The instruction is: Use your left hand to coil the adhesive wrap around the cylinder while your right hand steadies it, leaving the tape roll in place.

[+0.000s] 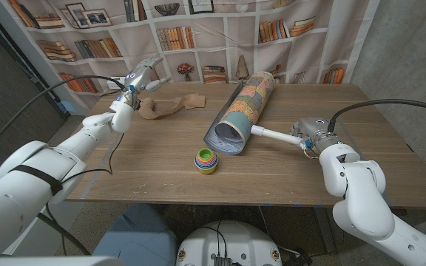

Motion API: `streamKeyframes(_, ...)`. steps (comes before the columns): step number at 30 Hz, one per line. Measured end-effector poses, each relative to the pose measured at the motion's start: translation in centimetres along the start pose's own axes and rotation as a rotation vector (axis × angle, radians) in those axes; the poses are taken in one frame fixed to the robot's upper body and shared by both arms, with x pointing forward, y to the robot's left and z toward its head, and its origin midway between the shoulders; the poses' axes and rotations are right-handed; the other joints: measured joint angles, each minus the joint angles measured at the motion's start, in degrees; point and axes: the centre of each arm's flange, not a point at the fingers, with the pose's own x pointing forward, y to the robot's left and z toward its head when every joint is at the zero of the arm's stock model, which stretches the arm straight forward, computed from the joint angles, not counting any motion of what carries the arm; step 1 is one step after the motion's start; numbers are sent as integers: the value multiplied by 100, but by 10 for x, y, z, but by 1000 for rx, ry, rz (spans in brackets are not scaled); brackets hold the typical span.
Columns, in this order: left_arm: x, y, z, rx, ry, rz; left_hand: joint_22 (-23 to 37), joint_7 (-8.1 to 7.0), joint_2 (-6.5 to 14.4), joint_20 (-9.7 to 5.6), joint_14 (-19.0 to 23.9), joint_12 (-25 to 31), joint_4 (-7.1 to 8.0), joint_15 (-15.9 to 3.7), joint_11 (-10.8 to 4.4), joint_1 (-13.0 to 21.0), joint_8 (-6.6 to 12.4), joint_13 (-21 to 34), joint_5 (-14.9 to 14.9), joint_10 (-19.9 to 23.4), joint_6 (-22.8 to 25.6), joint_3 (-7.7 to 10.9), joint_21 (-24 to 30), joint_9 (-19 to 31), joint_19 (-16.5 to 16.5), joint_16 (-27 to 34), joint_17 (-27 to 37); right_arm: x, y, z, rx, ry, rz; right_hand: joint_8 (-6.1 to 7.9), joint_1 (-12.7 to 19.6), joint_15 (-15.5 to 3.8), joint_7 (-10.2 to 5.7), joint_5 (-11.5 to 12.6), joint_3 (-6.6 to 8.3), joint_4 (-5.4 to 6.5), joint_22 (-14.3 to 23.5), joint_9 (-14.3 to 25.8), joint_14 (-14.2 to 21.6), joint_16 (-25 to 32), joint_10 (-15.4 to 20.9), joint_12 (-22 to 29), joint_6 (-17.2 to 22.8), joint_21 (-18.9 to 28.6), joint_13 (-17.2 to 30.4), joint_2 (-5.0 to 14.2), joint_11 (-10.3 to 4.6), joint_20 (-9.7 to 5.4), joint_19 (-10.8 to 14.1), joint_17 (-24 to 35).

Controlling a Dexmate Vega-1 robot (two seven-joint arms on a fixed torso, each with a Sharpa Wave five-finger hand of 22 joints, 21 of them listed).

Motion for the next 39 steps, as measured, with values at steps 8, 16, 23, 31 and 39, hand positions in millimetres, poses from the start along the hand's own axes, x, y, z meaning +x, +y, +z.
streamKeyframes(8,4,-2,-1,27,-1,-56,0,21,-30,0,95,0,18,-32,-31,76,28,29,-1,114,103,-18,0,0,0,0,12,-2,0,0,-3,3,-1,-39,-2,-1,12,-5,0,0,-2,37,0,-42,10,-40,11,42,2,2,-10,0,-60,36)
streamKeyframes(16,6,-2,-1,39,0,-88,0,12,-37,0,103,0,17,-40,-32,116,28,29,-27,113,154,-18,0,0,0,0,12,-3,-1,0,-5,7,-2,-40,-3,-2,12,13,0,0,-5,37,0,-50,17,-46,11,100,3,3,-17,10,-70,56)
streamKeyframes(23,7,-2,-1,57,-10,-107,0,0,-54,0,165,0,35,-40,-31,142,28,28,-27,175,205,-35,0,0,-1,0,12,-4,-1,0,-9,8,-3,-51,-4,2,12,12,0,0,-3,37,25,-83,18,-66,10,101,23,4,-17,10,-70,69)
streamKeyframes(31,9,-2,1,82,-30,-120,0,0,-76,0,165,35,50,-40,-51,164,28,28,-27,195,205,-50,0,0,-1,0,11,-5,-2,0,-9,9,-3,-55,-4,2,12,11,0,0,-6,42,28,-94,18,-68,10,143,25,4,-17,12,-71,94)
streamKeyframes(39,11,-1,0,114,-47,-130,0,-52,-38,21,309,34,-2,-62,-74,494,28,28,-27,213,193,2,0,0,20,40,11,-4,0,0,-11,10,2,-83,-3,1,43,5,0,0,-29,57,28,-115,42,-90,41,188,25,3,5,21,-81,121)
